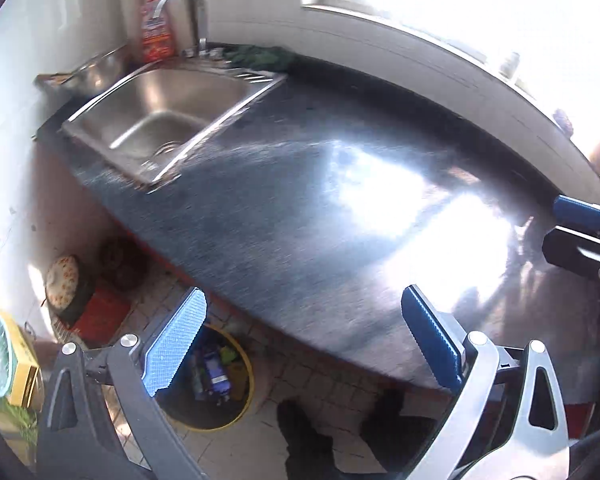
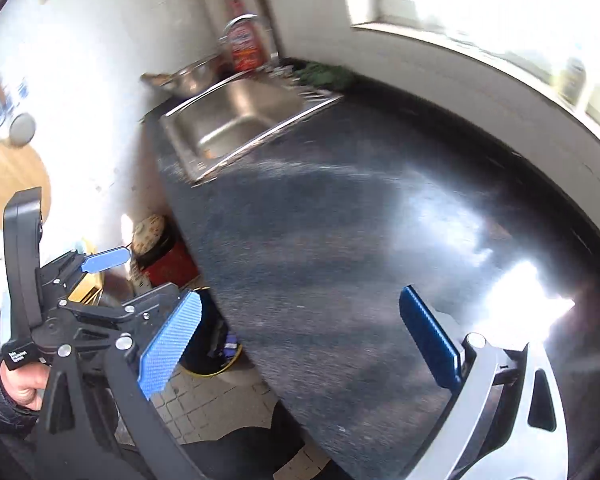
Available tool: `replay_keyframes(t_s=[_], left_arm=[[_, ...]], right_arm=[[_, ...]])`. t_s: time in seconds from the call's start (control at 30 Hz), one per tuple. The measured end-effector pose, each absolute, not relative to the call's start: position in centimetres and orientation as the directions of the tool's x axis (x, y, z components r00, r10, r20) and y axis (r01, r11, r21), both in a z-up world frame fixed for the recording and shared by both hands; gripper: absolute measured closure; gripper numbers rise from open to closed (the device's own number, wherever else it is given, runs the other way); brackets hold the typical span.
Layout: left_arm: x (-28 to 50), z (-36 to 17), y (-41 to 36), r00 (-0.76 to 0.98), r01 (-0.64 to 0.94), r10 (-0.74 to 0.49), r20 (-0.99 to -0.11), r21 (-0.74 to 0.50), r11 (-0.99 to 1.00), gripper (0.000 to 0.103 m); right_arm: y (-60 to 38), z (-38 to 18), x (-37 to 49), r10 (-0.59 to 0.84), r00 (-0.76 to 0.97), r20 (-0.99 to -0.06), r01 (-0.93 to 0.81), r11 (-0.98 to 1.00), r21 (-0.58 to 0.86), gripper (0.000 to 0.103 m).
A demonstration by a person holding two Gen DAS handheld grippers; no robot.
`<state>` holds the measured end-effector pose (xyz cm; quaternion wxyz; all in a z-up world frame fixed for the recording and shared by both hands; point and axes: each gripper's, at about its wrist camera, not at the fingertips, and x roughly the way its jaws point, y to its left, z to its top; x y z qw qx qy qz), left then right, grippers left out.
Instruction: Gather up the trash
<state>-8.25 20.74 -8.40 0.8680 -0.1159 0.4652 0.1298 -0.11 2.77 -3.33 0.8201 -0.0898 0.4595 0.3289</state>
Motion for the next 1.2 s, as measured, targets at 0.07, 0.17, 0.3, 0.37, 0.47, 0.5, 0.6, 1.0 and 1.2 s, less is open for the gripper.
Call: replay_keyframes(t_s=[0.07,0.17,0.3,0.37,0.47,0.5,0.6,1.0,1.2], left_arm=[[-4.7,-7.5,17.8,0.545,-0.282,0.078,-0.835,-0.095,0.955,0.008],[-0.1,-6.9,13.1,0.534,-0.19,0.01,-0.845,-0.108,0.976,0.008],[3.4,-6.0,7.0,0.533,-0.073,-0.026,-0.846,-0.077,0.994,0.008],[4.4,-5.8,4.1,0.525,-0.027,-0.021,-0.851,-0.041,0.999,0.008],[5.4,-5.7,1.7,0.514,0.015,-0.037,-0.857,-0.034,0.999,0.008],[5.5,-5.8,1.1,0.507,0.025,-0.041,-0.861,-0.033,0.999,0.008],[5.8,-6.0,-0.2,0.499,0.051,-0.041,-0.866,-0.018,0.999,0.008],[6.5,-6.3,-1.0,0.493,0.046,-0.031,-0.87,-0.01,0.999,0.008],[6.5,-6.2,-1.0,0.494,0.046,-0.032,-0.869,-0.011,0.999,0.008]], right_arm=[[-2.1,-2.5,1.2,0.395,0.435,-0.809,-0.522,0.843,0.131,0.007],[-8.4,-1.6,2.3,0.298,0.518,-0.802,-0.371,0.923,0.104,0.007],[-15.4,-1.1,2.8,0.199,0.573,-0.795,-0.214,0.973,0.089,0.007],[-17.6,-1.1,2.7,0.168,0.582,-0.795,-0.159,0.983,0.092,0.007],[-20.2,-0.9,2.5,0.133,0.599,-0.789,-0.101,0.991,0.091,0.007],[-21.0,-0.9,2.6,0.12,0.599,-0.792,-0.085,0.993,0.085,0.007],[-23.1,-0.9,2.5,0.113,0.6,-0.792,-0.056,0.993,0.1,0.007],[-24.3,-1.3,3.1,0.114,0.587,-0.802,-0.052,0.993,0.103,0.007],[-24.3,-1.6,3.2,0.119,0.581,-0.805,-0.052,0.993,0.11,0.007]])
